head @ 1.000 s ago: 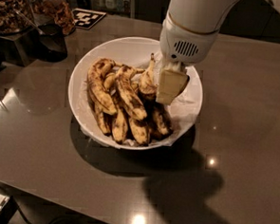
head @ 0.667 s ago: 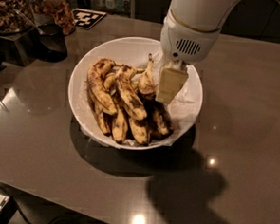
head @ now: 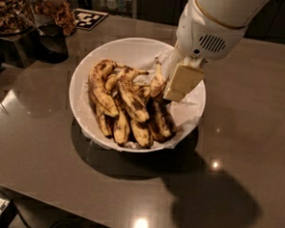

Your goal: Pick banana from white bowl

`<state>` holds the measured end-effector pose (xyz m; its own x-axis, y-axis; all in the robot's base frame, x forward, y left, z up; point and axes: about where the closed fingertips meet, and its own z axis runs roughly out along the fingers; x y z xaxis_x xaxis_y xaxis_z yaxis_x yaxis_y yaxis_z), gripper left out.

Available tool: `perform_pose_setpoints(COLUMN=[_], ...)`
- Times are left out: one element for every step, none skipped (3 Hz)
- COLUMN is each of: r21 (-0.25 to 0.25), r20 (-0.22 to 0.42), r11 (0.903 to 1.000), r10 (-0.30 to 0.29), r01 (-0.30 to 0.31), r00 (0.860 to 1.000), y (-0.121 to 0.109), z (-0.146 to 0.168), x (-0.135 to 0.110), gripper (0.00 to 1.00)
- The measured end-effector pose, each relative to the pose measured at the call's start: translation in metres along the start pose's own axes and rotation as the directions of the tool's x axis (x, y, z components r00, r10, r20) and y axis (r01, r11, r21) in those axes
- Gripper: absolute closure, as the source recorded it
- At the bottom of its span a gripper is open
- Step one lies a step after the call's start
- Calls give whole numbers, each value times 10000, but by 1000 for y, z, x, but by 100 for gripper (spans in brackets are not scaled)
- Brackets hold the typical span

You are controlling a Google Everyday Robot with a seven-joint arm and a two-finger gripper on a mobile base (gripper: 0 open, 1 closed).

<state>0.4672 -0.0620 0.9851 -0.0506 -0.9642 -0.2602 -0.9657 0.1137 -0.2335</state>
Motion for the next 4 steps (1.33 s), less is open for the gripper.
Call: perform_pose_setpoints(r21=[517,1184,1189,1100], r20=[833,1558,1456,1727], r11=[9958,9724,9727,9894], r10=[-801,-2182,-2156,-1129], r01=[760,2011,1993,947], r00=[9933,9634,9656,9785], y=[6,10,12,25], z=[-25,-59,-65,-76], x=[-5,-8,-7,18], gripper=[100,100,100,100])
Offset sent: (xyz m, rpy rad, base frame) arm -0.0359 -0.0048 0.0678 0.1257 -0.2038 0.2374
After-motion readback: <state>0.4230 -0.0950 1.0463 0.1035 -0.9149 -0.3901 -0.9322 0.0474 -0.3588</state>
